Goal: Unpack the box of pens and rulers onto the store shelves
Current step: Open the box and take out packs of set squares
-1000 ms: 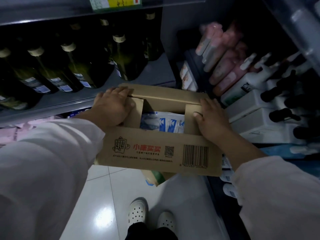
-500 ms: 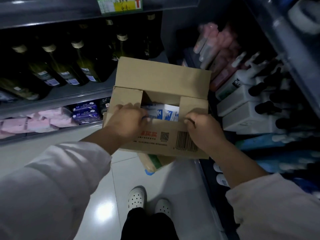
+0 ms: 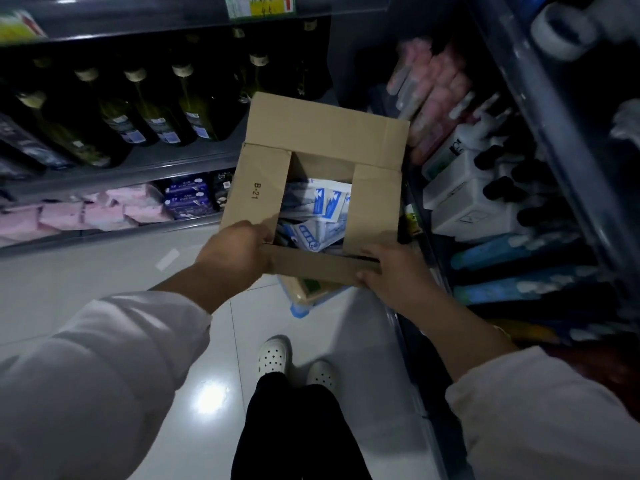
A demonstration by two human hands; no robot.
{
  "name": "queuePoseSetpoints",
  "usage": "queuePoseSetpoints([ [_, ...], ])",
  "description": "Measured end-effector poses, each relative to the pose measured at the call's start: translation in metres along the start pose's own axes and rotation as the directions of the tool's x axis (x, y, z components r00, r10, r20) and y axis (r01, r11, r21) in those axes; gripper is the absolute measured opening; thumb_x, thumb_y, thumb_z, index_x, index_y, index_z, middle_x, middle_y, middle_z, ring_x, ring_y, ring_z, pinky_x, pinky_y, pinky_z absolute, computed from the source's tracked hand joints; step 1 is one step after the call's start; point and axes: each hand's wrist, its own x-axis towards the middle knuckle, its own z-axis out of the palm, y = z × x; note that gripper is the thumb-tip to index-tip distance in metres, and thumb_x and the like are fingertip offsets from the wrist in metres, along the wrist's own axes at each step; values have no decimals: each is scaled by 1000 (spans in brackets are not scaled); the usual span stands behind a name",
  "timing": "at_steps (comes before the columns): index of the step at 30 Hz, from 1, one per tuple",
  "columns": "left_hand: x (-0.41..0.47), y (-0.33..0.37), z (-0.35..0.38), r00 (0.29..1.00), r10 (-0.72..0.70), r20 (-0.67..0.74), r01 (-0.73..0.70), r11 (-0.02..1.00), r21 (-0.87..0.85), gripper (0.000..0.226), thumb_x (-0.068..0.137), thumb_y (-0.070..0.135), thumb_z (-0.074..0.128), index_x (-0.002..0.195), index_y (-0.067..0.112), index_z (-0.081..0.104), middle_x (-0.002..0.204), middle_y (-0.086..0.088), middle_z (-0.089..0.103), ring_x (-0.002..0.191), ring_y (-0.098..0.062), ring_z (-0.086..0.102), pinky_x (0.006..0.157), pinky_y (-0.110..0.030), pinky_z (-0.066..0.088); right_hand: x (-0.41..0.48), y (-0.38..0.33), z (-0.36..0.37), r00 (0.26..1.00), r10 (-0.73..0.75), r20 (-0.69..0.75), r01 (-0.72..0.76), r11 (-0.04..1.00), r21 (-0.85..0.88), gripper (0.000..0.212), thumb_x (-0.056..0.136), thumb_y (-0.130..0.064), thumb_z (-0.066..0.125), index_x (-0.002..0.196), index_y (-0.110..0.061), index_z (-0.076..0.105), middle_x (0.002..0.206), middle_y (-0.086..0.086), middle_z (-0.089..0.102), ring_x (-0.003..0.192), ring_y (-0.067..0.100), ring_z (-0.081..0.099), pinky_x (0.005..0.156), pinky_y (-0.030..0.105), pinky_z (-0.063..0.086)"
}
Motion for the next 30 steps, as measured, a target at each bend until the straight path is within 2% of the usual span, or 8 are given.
queuePoseSetpoints([
  [3,0,-12,17,996,-40,76,38,999,31,50,85,26,65,132,17,50,121,-12,51,110,-32,52,94,-40,45,3,10,22,999,36,40,-32,994,-108,61,84,-38,67,139,-23,46,135,7,48,127,28,39,103,38,38],
  [6,2,-20,33,995,-34,89,34,999,-7,51,86,25,63,134,19,47,124,-11,51,111,-30,51,92,-37,44,9,17,43,998,55,-12,-56,985,-166,56,81,-40,69,131,-22,52,128,7,48,122,29,40,99,40,40],
  [9,10,-26,46,1000,-10,25,10,1000,-10,50,86,24,61,132,22,41,119,-10,55,106,-31,54,87,-38,45,15,23,57,991,23,-133,-50,979,-197,50,78,-38,72,121,-18,56,121,9,51,115,30,44,93,42,41],
  [13,30,-30,60,999,2,-45,-1,999,36,24,92,28,51,111,17,42,104,-11,59,93,-31,57,74,-37,44,27,25,69,977,-7,-213,-50,965,-259,44,75,-35,75,109,-15,57,111,10,58,105,32,51,84,41,43],
  [17,41,-23,60,976,90,-198,-65,989,131,23,92,24,46,110,12,50,101,-13,60,89,-33,57,69,-35,44,36,15,64,979,17,-205,-75,956,-283,37,76,-33,73,101,-12,56,105,11,60,101,32,54,78,38,42],
  [23,62,-10,49,934,125,-335,-49,973,227,52,86,41,56,131,17,46,129,-12,48,120,-33,39,98,-43,32,50,-10,52,930,-108,-350,87,993,-75,23,86,-29,61,101,-11,64,102,8,60,97,28,52,81,39,45],
  [27,78,-17,49,970,119,-211,-53,955,293,58,87,46,54,141,30,38,155,-10,17,142,-33,8,113,-48,14,64,-13,59,950,-198,-241,153,969,-191,33,93,-28,50,119,-13,63,123,6,59,111,30,50,94,40,40],
  [30,82,-22,44,975,127,-180,-71,955,288,59,88,41,54,143,32,35,158,-9,8,144,-33,1,114,-49,10,70,-10,65,963,-226,-150,185,951,-248,45,93,-36,40,124,-12,61,130,6,58,125,30,46,104,43,35],
])
